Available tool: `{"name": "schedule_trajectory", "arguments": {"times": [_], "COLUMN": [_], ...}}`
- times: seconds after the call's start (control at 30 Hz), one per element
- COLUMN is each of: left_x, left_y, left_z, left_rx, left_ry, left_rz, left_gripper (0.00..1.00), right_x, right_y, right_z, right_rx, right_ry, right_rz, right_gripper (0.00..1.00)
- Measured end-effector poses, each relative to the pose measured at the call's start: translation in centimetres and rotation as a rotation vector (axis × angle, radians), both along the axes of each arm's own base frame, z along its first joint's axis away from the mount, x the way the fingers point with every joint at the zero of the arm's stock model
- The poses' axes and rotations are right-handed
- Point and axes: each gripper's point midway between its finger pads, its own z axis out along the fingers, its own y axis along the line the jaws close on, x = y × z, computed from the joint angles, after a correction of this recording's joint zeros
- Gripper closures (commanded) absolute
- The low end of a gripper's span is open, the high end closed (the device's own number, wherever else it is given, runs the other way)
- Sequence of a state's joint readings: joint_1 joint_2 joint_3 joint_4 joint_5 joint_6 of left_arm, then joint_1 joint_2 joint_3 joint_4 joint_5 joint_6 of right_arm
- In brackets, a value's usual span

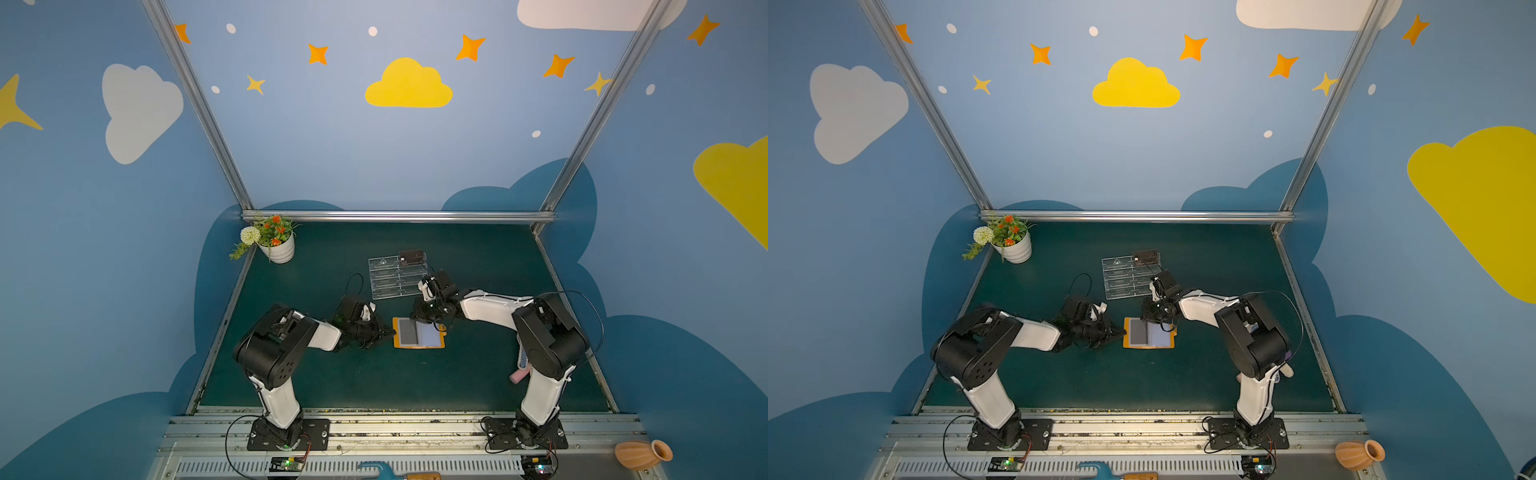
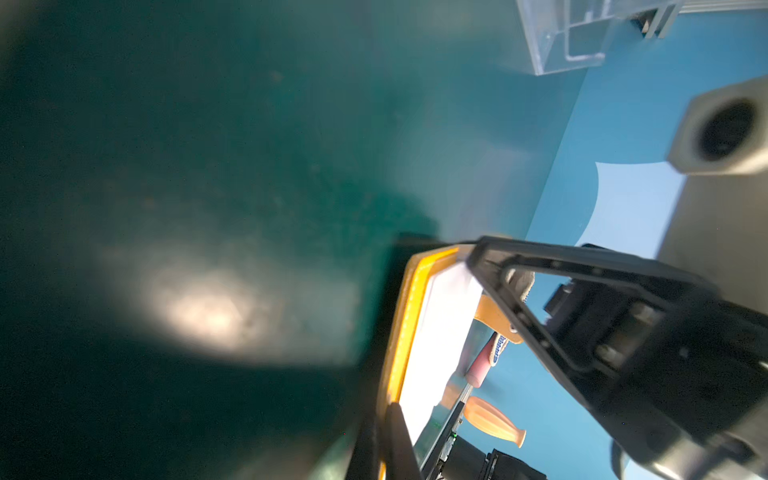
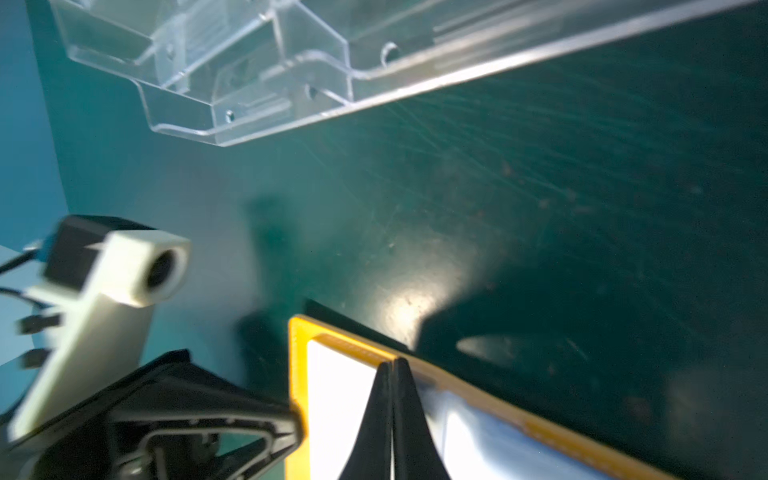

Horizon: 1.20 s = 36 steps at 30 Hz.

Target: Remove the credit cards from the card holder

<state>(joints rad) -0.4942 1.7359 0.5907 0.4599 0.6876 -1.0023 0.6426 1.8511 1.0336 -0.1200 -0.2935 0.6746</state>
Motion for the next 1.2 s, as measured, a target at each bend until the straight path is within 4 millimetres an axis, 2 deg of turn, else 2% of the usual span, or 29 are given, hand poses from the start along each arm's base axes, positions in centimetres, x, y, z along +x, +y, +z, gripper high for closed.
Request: {"name": "schedule_trajectory", "arguments": {"times": [0.17, 0.47, 0.57, 0.77, 1.03, 1.2], "left_x": [-0.1, 0.8, 0.8, 0.5, 0.5, 0.5], "left_y": [0.1, -0.2, -0.2, -0.2, -0.3, -0.3], "left_z": [1.9, 4.9, 4.9, 4.3, 4.4, 4.4], "left_rx": [0.011, 0.019, 0.026, 0.037, 0.037, 0.037], "left_ry": [-0.040, -0.110, -0.106, -0.087, -0.088, -0.088], "left_rz": [-0.011, -0.025, -0.028, -0.034, -0.036, -0.036], "left_gripper": [0.96, 0.96, 0.96, 0.96, 0.96, 0.96], "right_x": [-0.3, -0.4, -0.8, -2.2, -3.0, -3.6], "right_y": [0.0, 0.3, 0.3, 0.0, 1.0, 0.3], "right_z": [-0.1, 2.1, 2.4, 1.6, 3.1, 3.8], "right_rx": [0.011, 0.064, 0.086, 0.122, 0.174, 0.179], "right_ry": [0.004, -0.025, -0.025, 0.004, -0.023, -0.035], "right_rz": [0.004, 0.001, 0.001, -0.007, 0.013, -0.007], "right_gripper": [0.96, 0.87, 0.77, 0.55, 0.43, 0.37]}}
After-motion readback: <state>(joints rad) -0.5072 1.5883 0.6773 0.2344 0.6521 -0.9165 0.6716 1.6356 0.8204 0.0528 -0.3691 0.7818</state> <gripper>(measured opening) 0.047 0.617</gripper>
